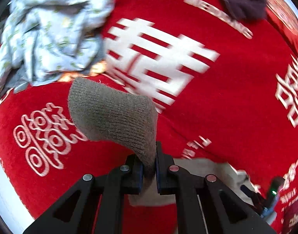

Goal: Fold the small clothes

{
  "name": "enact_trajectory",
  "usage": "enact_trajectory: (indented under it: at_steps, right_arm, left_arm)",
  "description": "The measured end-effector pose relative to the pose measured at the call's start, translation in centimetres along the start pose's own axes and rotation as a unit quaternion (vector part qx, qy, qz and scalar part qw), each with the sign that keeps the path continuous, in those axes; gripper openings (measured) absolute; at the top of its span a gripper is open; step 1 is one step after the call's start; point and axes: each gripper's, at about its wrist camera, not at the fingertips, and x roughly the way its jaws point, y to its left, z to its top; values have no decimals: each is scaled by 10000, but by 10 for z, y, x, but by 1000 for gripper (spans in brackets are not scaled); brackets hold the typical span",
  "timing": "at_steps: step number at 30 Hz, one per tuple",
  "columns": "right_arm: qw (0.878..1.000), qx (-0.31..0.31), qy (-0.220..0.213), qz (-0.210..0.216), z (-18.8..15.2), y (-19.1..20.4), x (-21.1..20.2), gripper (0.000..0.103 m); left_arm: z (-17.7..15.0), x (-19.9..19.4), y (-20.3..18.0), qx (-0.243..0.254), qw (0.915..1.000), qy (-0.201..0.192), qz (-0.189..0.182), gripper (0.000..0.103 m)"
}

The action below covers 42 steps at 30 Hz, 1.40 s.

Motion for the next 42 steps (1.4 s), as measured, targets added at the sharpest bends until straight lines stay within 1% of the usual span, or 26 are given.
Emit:
enact_trajectory:
  at_steps: [2, 4, 5, 7, 8, 11, 14, 16, 18, 20, 22, 25, 26, 27, 29, 30, 31, 32, 34, 35, 36, 37, 38, 39, 41, 42]
  right_arm:
    - [9996, 199, -134, -145, -23, -30, -27, 84]
    - [9983, 422, -247, -328, -46, -61, -51, 84]
    - [9974, 538, -277, -385, -56, -77, -59, 84]
    - [9952, 825, -298, -441, -75, -111, -74, 84]
    - [9942, 920, -318, -458, -82, -115, -80, 84]
    - [9889, 1322, -461, -508, -110, -156, -104, 84]
    - [9847, 1587, -494, -529, -127, -182, -117, 84]
    - [9811, 1789, -503, -535, -139, -200, -122, 84]
    - [9760, 2056, -505, -512, -152, -220, -124, 84]
    - [9729, 2206, -474, -508, -164, -234, -125, 84]
    - [9702, 2331, -418, -513, -177, -247, -122, 84]
    - [9673, 2464, -389, -453, -188, -259, -120, 84]
    - [9662, 2512, -385, -427, -192, -262, -119, 84]
    - [9653, 2551, -391, -395, -194, -265, -119, 84]
    - [9633, 2635, -394, -330, -198, -269, -117, 84]
    - [9619, 2687, -400, -306, -200, -271, -116, 84]
    - [9604, 2738, -424, -275, -201, -272, -116, 84]
    - [9598, 2761, -440, -259, -202, -272, -117, 84]
    - [9589, 2788, -471, -239, -203, -272, -119, 84]
    - [9591, 2779, -494, -235, -203, -273, -121, 84]
    - [9593, 2764, -543, -208, -203, -273, -124, 84]
    - [9594, 2748, -608, -164, -203, -272, -128, 84]
    - [9598, 2730, -646, -129, -201, -273, -129, 84]
    - [9601, 2709, -691, -89, -199, -273, -131, 84]
    - [9614, 2650, -739, 1, -192, -273, -129, 84]
    - [9625, 2620, -709, 23, -186, -272, -126, 84]
  left_arm:
    - [-10, 3, -37, 268, 9994, 167, -113, 10]
    - [-22, 3, -74, 596, 9978, 245, -179, 10]
    - [-31, 3, -100, 822, 9959, 292, -230, 10]
    - [-44, 3, -141, 1079, 9926, 422, -372, 10]
    - [-56, 2, -170, 1302, 9890, 499, -490, 10]
    - [-89, 4, -236, 1772, 9799, 601, -693, 10]
    - [-135, 26, -301, 2141, 9691, 958, -763, 10]
    - [-162, 45, -329, 2278, 9634, 1193, -759, 10]
    - [-188, 66, -350, 2370, 9592, 1404, -644, 10]
    - [-209, 85, -361, 2390, 9556, 1624, -582, 10]
    - [-227, 100, -370, 2425, 9530, 1752, -472, 10]
    - [-242, 113, -373, 2460, 9489, 1942, -382, 11]
    - [-245, 114, -372, 2493, 9467, 2010, -343, 13]
    - [-247, 115, -372, 2524, 9445, 2077, -339, 22]
    - [-251, 113, -374, 2574, 9392, 2216, -507, 76]
    - [-251, 108, -377, 2586, 9412, 2096, -572, 81]
    - [-249, 98, -378, 2615, 9447, 1885, -598, 81]
    - [-247, 90, -380, 2696, 9440, 1785, -656, 81]
    - [-239, 72, -380, 2925, 9325, 1869, -994, 81]
    - [-231, 58, -376, 3033, 9258, 1869, -1260, 81]
    - [-223, 48, -370, 3068, 9249, 1790, -1355, 81]
    - [-214, 39, -361, 3067, 9265, 1670, -1403, 81]
    - [-201, 29, -345, 2976, 9317, 1510, -1432, 81]
    - [-192, 28, -335, 2883, 9367, 1429, -1382, 81]
    - [-172, 35, -306, 2610, 9513, 1296, -1004, 81]
    - [-164, 45, -290, 2408, 9588, 1322, -717, 81]
